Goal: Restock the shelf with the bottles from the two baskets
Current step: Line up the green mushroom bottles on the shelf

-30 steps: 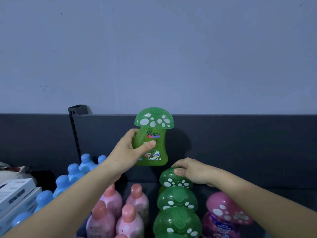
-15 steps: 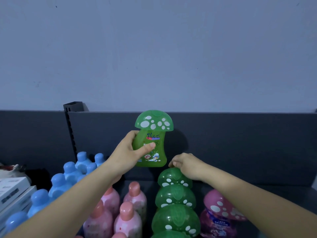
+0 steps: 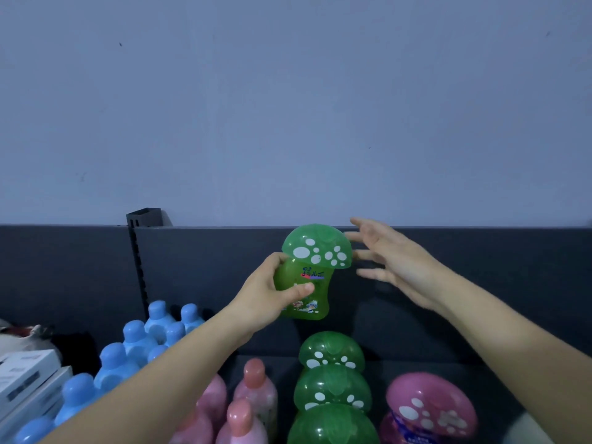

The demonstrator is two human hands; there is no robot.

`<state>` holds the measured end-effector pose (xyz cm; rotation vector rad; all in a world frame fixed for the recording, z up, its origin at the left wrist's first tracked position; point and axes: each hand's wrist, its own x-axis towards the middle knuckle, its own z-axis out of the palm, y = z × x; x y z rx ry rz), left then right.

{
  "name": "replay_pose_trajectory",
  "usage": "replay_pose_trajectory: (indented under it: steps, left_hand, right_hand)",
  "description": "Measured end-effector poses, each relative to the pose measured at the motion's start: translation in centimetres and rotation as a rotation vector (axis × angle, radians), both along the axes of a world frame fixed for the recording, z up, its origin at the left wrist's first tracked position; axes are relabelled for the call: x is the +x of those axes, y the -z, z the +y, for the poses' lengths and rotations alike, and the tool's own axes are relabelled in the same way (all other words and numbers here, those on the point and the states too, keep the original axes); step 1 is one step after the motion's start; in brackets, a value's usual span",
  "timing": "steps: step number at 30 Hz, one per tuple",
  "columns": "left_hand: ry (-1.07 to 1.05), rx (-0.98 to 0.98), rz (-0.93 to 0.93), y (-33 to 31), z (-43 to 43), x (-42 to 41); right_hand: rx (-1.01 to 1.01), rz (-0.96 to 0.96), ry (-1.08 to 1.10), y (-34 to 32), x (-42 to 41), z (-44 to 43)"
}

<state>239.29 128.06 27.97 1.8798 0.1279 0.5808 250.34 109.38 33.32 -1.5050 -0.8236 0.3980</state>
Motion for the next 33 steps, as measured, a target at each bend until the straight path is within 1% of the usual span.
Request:
replay_pose_trajectory:
  steps: [1,3,5,7,9,12,15,17,21,23,27,29,31,33]
  left_hand:
    - [0.007,0.018,-0.001,-0.1,-0.3,0.5]
    - [0.023,0.049,0.002,-0.3,-0.9,1.2]
    - [0.057,0.065,0.015,-0.3,-1.4,1.9]
    - [0.088,0.051,0.034,0.0,-1.6,2.3]
    - [0.089,0.074,0.071,0.2,-1.5,2.6]
    - [0.007,0.223,0.194,0.1,-0.5,2.7]
    - [-0.103,0.302,0.254,0.2,0.9,2.0]
    - [-0.108,0.299,0.253,0.4,1.7,1.5]
    - [-0.070,0.299,0.271,1.2,2.8,0.9]
    - [-0.054,0.296,0.288,1.6,3.2,1.0]
    - [-0.021,0.286,0.290,2.1,3.6,1.6]
    - [-0.002,0.280,0.293,2.3,3.5,2.0]
    - [0.021,0.296,0.316,2.5,3.3,2.7]
    - [0.043,0.328,0.361,2.7,2.9,3.4]
  right_hand:
    - [-0.008,-0.026,-0.051,-0.9,-0.5,-0.2]
    - [-0.105,-0.107,-0.104,-1.8,-0.9,-0.1]
    - [-0.202,-0.181,-0.080,-2.0,-1.0,0.1]
    - [-0.214,-0.201,-0.023,-1.5,-0.6,0.1]
    - [-0.180,-0.192,0.013,-0.9,-0.3,0.2]
    - [-0.185,-0.223,0.044,0.1,0.5,0.9]
    - [-0.304,-0.293,0.060,1.7,1.8,1.7]
    - [-0.384,-0.273,0.034,3.4,2.7,2.2]
    - [-0.520,-0.158,-0.050,7.4,3.7,3.4]
    - [-0.555,-0.138,-0.088,8.6,4.2,3.8]
    - [-0.541,-0.137,-0.132,9.6,5.1,3.9]
    - [-0.543,-0.097,-0.135,9.9,5.4,3.8]
    - [-0.572,-0.044,-0.143,9.7,5.5,3.7]
    - [-0.642,-0.065,-0.146,9.1,5.4,3.7]
